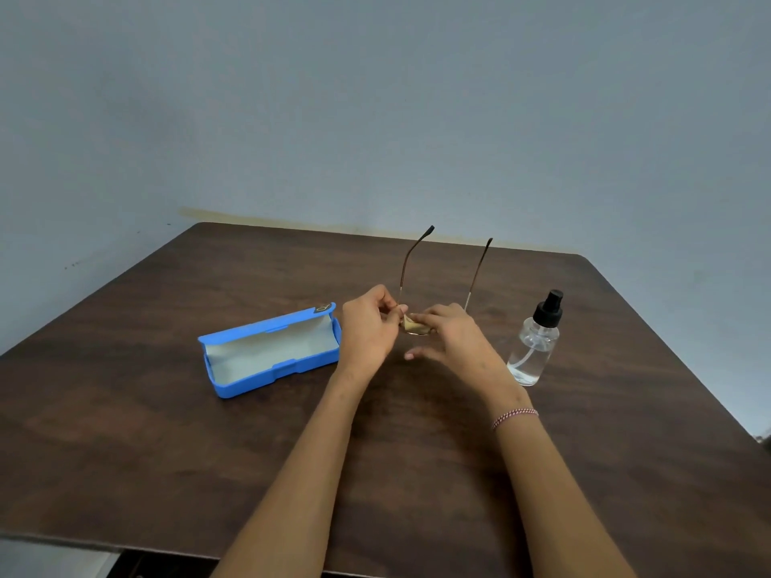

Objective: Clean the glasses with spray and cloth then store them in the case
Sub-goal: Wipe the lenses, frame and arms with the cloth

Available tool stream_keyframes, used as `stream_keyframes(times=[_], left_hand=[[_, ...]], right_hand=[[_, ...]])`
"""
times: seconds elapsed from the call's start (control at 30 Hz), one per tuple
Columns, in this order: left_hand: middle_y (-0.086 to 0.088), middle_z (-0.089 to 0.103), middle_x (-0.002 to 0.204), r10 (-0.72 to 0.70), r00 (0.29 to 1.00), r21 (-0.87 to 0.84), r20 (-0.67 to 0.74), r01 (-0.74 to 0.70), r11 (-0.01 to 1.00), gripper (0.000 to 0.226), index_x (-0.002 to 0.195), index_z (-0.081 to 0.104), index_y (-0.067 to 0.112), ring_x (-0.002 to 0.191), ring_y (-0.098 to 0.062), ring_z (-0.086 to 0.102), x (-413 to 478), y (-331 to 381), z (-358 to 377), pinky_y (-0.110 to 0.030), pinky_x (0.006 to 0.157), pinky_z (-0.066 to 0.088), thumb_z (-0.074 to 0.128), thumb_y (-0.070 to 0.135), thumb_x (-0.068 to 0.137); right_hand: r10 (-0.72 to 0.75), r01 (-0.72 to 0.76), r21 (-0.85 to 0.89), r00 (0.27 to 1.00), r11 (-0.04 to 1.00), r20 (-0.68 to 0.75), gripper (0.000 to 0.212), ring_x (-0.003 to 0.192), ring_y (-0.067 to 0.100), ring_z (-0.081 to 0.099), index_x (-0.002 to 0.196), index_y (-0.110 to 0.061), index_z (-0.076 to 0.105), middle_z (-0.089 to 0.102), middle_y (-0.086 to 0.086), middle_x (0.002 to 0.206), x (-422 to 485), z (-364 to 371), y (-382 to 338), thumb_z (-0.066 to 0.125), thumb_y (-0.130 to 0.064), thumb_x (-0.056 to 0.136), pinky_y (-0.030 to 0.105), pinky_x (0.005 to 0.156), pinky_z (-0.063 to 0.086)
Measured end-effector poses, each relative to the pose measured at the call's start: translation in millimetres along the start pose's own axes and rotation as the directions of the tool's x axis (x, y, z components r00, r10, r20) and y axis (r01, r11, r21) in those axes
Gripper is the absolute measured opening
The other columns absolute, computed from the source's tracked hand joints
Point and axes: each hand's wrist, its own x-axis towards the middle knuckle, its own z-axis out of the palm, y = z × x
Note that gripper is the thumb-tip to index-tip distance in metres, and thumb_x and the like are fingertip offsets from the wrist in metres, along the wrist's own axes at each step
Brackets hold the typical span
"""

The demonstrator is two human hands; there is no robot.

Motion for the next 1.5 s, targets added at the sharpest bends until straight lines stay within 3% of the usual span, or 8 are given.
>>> stream_keyframes(times=[0.27,0.4,0.5,0.7,0.93,1.1,1.33,1.5], left_hand=[[0.006,0.068,0.077,-0.07,0.996,-0.278,-0.053,0.053,0.959,0.009,0.076,0.064,0.024,0.076,-0.009,0.068,3,8,9,-0.035,0.074,0.059,0.072,0.025,0.08],[-0.007,0.074,0.092,-0.233,0.94,-0.696,0.25,0.342,0.631,0.015,0.093,0.069,0.012,0.09,-0.019,0.071,-1,18,9,-0.039,0.084,0.057,0.072,0.019,0.08],[-0.014,0.071,0.1,-0.183,0.826,-0.73,0.534,0.559,0.393,0.022,0.103,0.068,0.008,0.092,-0.024,0.07,-7,19,11,-0.035,0.08,0.058,0.065,0.019,0.085],[-0.014,0.07,0.104,-0.088,0.802,-0.783,0.59,0.596,0.179,0.026,0.11,0.065,0.008,0.093,-0.021,0.069,-7,10,14,-0.029,0.075,0.058,0.061,0.015,0.086],[-0.007,0.069,0.099,0.063,0.825,-0.82,0.561,0.544,0.179,0.031,0.117,0.061,0.012,0.086,-0.013,0.068,0,4,10,-0.027,0.072,0.058,0.055,0.011,0.086],[-0.011,0.068,0.105,0.18,0.854,-0.873,0.488,0.472,0.126,0.054,0.113,0.066,0.013,0.091,-0.017,0.068,7,-5,8,-0.029,0.076,0.057,0.083,0.021,0.062],[-0.005,0.07,0.105,0.309,0.81,-0.867,0.499,0.47,0.167,0.062,0.113,0.068,0.019,0.094,-0.015,0.068,6,-7,5,-0.031,0.078,0.056,0.089,0.021,0.055],[-0.004,0.069,0.103,0.316,0.797,-0.857,0.515,0.465,0.222,0.066,0.112,0.07,0.021,0.088,-0.011,0.068,7,-9,2,-0.026,0.076,0.056,0.093,0.022,0.049]], right_hand=[[-0.025,0.019,-0.021,0.924,1.0,-0.382,0.019,0.087,0.022,0.054,0.101,-0.006,0.071,0.069,0.004,0.091,-2,-3,4,0.067,-0.006,0.082,0.031,0.072,0.048],[0.064,-0.025,0.078,0.823,0.997,-0.565,0.019,0.081,0.016,0.053,0.094,-0.006,0.072,0.069,0.003,0.085,-2,-4,5,0.071,0.0,0.077,0.012,0.077,0.035],[0.14,-0.031,0.187,0.782,0.982,-0.608,0.022,0.086,0.008,0.049,0.096,-0.008,0.072,0.069,0.001,0.088,-4,-5,2,0.069,0.003,0.077,0.009,0.08,0.035],[0.182,-0.034,0.244,0.765,0.969,-0.618,0.017,0.082,0.002,0.048,0.087,-0.014,0.073,0.068,-0.005,0.081,-6,-5,-4,0.075,-0.005,0.073,0.002,0.073,0.037],[0.043,0.074,0.173,0.807,0.982,-0.59,0.023,0.095,0.003,0.05,0.095,-0.014,0.073,0.068,-0.005,0.092,-4,-11,-1,0.075,-0.008,0.073,0.007,0.081,0.039],[-0.073,0.209,0.226,0.866,0.952,-0.494,0.026,0.105,0.008,0.048,0.113,-0.013,0.067,0.056,-0.006,0.108,-4,-12,-5,0.063,-0.009,0.087,0.012,0.094,0.039],[0.001,0.116,0.145,0.776,0.983,-0.63,0.023,0.099,0.018,0.056,0.107,-0.005,0.068,0.059,0.006,0.103,-3,-7,-21,0.062,0.001,0.085,0.022,0.089,0.046],[0.04,0.222,0.318,0.761,0.922,-0.648,0.028,0.093,-0.009,0.051,0.105,-0.009,0.07,0.052,-0.009,0.099,-5,-7,-30,0.066,0.003,0.081,0.002,0.084,0.038]])
